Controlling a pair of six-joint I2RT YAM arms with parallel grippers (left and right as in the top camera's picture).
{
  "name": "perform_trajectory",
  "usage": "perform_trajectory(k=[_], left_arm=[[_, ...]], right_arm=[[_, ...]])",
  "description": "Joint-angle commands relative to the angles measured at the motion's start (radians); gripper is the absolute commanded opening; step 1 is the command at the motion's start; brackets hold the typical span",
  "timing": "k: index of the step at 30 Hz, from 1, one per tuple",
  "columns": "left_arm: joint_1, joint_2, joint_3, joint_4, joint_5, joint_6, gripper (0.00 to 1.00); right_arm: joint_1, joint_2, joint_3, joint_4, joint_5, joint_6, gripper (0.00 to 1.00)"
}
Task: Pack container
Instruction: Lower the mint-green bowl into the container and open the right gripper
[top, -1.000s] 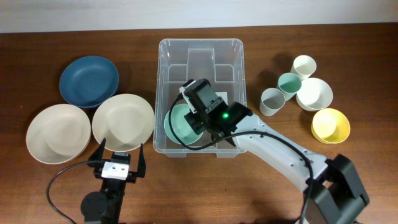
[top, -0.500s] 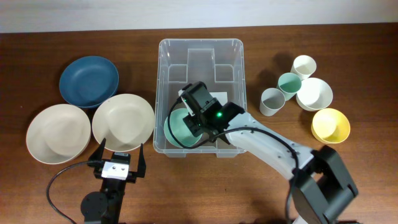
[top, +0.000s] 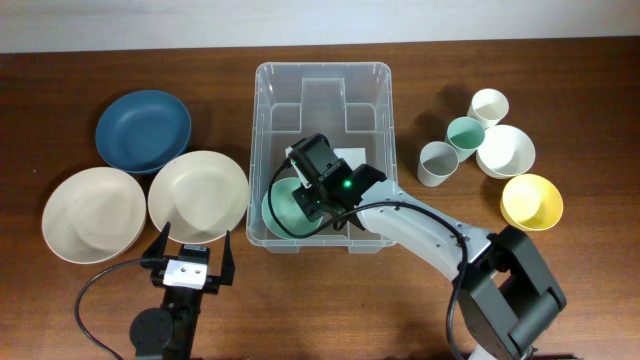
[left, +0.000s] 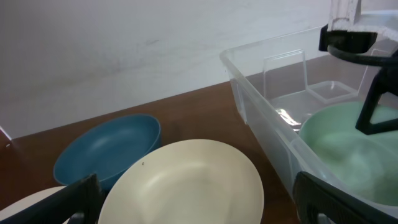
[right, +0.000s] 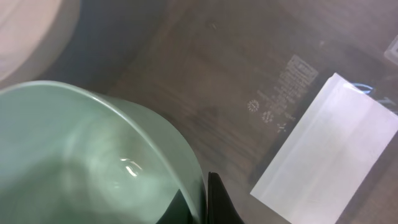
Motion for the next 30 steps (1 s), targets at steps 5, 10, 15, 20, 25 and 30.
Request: perform_trajectory(k=[5,10,15,20,25,30], left_arm=[[-0.004,-0.006,-0.009,0.002,-0.007,0.016,1.0],[-0.004,-0.006,-0.009,0.002,-0.007,0.016,0.99],[-0.004,-0.006,-0.009,0.002,-0.007,0.016,1.0],[-0.004,-0.006,-0.009,0.002,-0.007,0.016,0.99],[-0.004,-0.006,-0.009,0.002,-0.007,0.016,0.99],[-0.004,-0.006,-0.009,0.002,-0.007,0.016,0.99]], right_arm=[[0.006,0.021,0.022,-0.005,-0.028,0.013,0.04],[0.006,0.025,0.022,-0.015,-0.076,0.012,0.14],[0.004,0.024,0.022,-0.013,-0.071,0.012,0.39],[0.004,0.017,0.023,0.019,-0.06,0.007,0.41],[0.0,-0.019,0.054,0.029,0.006,0.007,0.41],[-0.037,-0.06,0.092,0.007,0.143,0.052,0.31]])
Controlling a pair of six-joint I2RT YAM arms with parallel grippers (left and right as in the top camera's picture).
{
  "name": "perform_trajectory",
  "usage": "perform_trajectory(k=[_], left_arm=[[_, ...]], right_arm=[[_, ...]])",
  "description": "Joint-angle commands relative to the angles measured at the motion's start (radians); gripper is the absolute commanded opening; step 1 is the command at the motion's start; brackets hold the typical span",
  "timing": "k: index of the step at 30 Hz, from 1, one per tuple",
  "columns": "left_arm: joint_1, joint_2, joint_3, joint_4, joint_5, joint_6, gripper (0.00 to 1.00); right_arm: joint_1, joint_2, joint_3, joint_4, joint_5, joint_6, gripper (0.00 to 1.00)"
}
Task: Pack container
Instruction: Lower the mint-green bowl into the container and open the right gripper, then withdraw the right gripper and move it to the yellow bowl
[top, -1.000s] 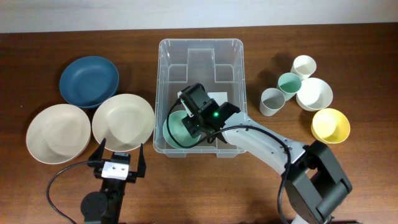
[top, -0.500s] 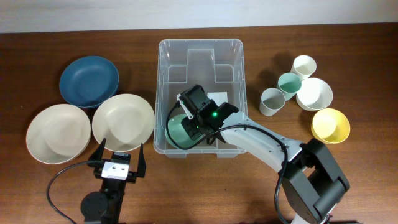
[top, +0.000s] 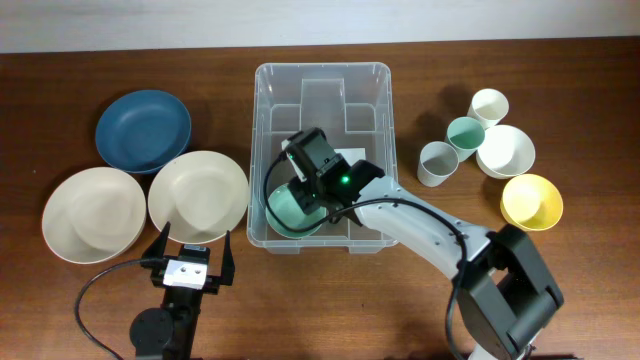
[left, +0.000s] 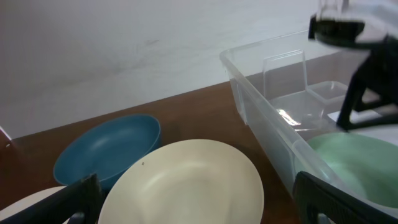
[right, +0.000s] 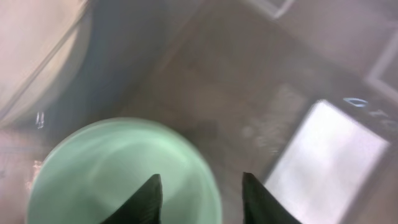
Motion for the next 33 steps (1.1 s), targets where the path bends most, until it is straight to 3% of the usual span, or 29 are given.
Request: perform_trajectory(k=[1,4,5,11,20,28,29,31,33], left_arm=[[-0.004,-0.006,-0.009,0.002,-0.007,0.016,0.99],[-0.004,-0.006,-0.009,0.002,-0.007,0.016,0.99],[-0.004,-0.006,-0.009,0.002,-0.007,0.016,0.99],[-0.004,-0.006,-0.009,0.002,-0.007,0.016,0.99],[-0.004,-0.006,-0.009,0.002,-0.007,0.016,0.99],[-0.004,-0.006,-0.009,0.002,-0.007,0.016,0.99],[-0.004,-0.006,-0.009,0.002,-0.007,0.016,0.99],[-0.004,-0.006,-0.009,0.002,-0.007,0.016,1.0],[-0.004,-0.006,-0.009,0.002,-0.007,0.016,1.0]], right_arm=[[-0.043,-0.071,0.042,-0.013,0.134,0.06,0.24],[-0.1,-0.076,0.042,-0.062,0.135,0.105,0.06],[-0.121,-0.075,0.042,-0.088,0.132,0.124,0.04],[-0.164,-0.052,0.04,-0.157,0.035,0.131,0.04],[-0.143,-0.126,0.087,-0.161,0.068,0.083,0.04],[-0.34,-0.334,0.141,-0.267,0.144,0.167,0.04],[-0.383,-0.36,0.141,-0.291,0.144,0.167,0.08],[-0.491,-0.407,0.141,-0.351,0.144,0.166,0.38],[-0.594,-0.435,0.141,-0.402,0.144,0.166,0.49]])
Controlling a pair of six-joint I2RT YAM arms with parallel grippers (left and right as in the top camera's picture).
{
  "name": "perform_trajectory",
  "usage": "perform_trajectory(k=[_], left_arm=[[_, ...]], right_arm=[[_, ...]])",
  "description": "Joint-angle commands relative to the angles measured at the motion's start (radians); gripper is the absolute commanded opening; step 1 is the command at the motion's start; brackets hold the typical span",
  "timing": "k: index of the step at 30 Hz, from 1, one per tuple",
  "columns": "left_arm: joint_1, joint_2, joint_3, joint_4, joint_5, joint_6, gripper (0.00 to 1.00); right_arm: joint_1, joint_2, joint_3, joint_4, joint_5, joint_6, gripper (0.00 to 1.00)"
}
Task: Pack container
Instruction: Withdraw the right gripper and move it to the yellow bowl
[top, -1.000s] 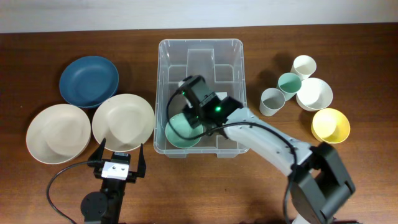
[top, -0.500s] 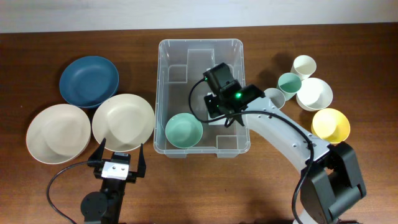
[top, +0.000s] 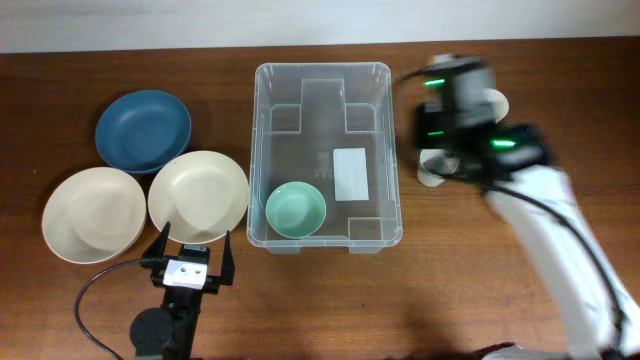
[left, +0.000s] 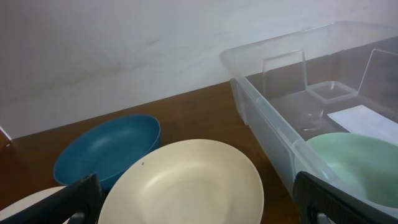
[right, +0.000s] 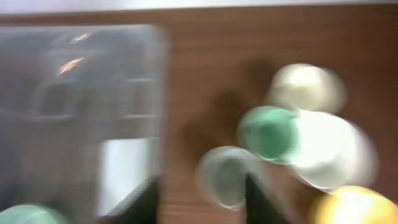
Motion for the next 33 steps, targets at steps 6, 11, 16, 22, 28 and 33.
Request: perform_trajectory(k=[6,11,16,22,28,33], left_arm=[[-0.004,-0.006,-0.009,0.002,-0.007,0.016,0.99],[-0.004,-0.006,-0.009,0.002,-0.007,0.016,0.99],[-0.004,-0.006,-0.009,0.002,-0.007,0.016,0.99],[-0.004,-0.006,-0.009,0.002,-0.008,0.016,1.0],[-0.004,-0.006,-0.009,0.002,-0.007,0.016,0.99],[-0.004,-0.006,-0.009,0.002,-0.008,0.016,0.99]], right_arm=[[-0.448,-0.042,-0.005,-0.157,-0.026,0.013,0.59],[-0.654,-0.006,-0.058,-0.144,-0.116,0.012,0.61],[-0.759,0.023,-0.176,-0.016,-0.199,0.002,0.62],[-0.769,0.032,-0.367,0.195,-0.212,-0.039,0.68],[-0.769,0.032,-0.536,0.373,-0.196,-0.042,0.68],[-0.769,0.032,-0.629,0.468,-0.189,-0.05,0.69]])
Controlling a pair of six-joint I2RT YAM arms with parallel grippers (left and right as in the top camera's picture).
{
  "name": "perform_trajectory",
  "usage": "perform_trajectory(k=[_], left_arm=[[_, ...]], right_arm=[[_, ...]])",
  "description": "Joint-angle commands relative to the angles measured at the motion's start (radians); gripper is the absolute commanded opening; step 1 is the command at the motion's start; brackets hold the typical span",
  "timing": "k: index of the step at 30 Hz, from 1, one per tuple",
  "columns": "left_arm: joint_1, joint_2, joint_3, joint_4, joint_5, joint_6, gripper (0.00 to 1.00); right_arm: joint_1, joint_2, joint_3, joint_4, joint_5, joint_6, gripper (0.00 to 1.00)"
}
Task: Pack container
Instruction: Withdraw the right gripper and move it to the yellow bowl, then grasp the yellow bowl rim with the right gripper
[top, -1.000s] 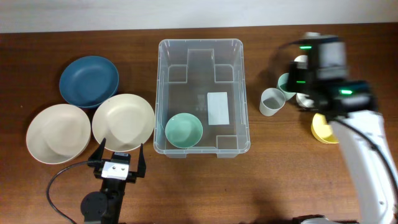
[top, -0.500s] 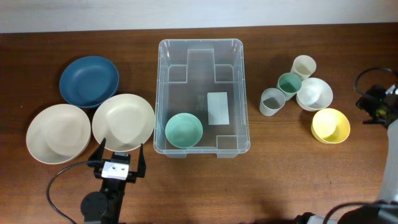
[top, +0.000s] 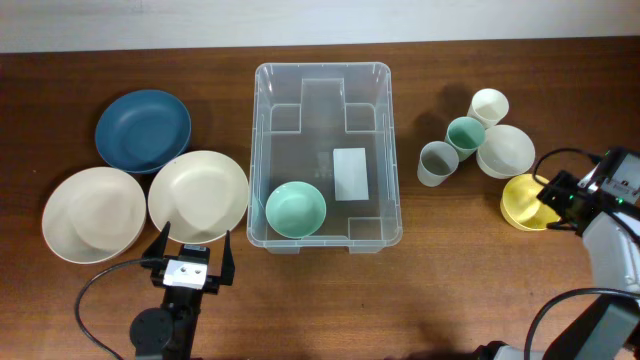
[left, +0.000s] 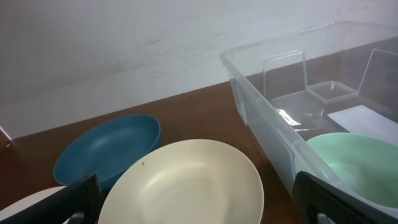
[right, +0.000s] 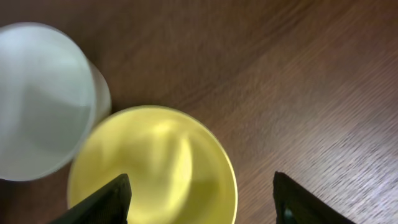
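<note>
The clear plastic container (top: 322, 68) stands mid-table with a green bowl (top: 295, 209) in its near left corner. My right gripper (top: 552, 203) hangs open just above the yellow bowl (top: 522, 203) at the far right. In the right wrist view the gripper (right: 202, 199) has one finger on each side of the yellow bowl (right: 152, 171), with nothing held. Near the front edge my left gripper (top: 190, 252) stands open and empty, with a cream plate (left: 186, 183) in front of it.
A white bowl (top: 505, 150) sits behind the yellow one, with grey (top: 437, 163), green (top: 465, 134) and white (top: 489, 106) cups around it. On the left lie a blue plate (top: 143, 130) and two cream plates (top: 198, 195), (top: 93, 214).
My right gripper was over the cups beside the container's right wall. It is now lower, at the right edge, open over the yellow bowl. The left arm has not moved.
My right gripper was down in the container at the green bowl's rim. Then it stood open above the bowl, which lay in the near left corner. Then the arm was out over the cups, and now it is at the yellow bowl.
</note>
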Motion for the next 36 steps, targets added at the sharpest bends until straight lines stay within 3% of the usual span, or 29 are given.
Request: perform_trajectory(k=[1,16,28,36], left_arm=[[-0.004,-0.006,-0.009,0.002,-0.007,0.016,0.99],[-0.004,-0.006,-0.009,0.002,-0.008,0.016,0.99],[-0.004,-0.006,-0.009,0.002,-0.007,0.016,0.99],[-0.004,-0.006,-0.009,0.002,-0.007,0.016,0.99]], right_arm=[[-0.003,0.003,-0.054,0.043,0.006,-0.015,0.69],[-0.003,0.115,-0.1,0.125,0.044,-0.014,0.68],[-0.023,0.119,-0.1,0.128,0.054,0.025,0.52],[-0.042,0.12,-0.102,0.131,0.035,0.043,0.5]])
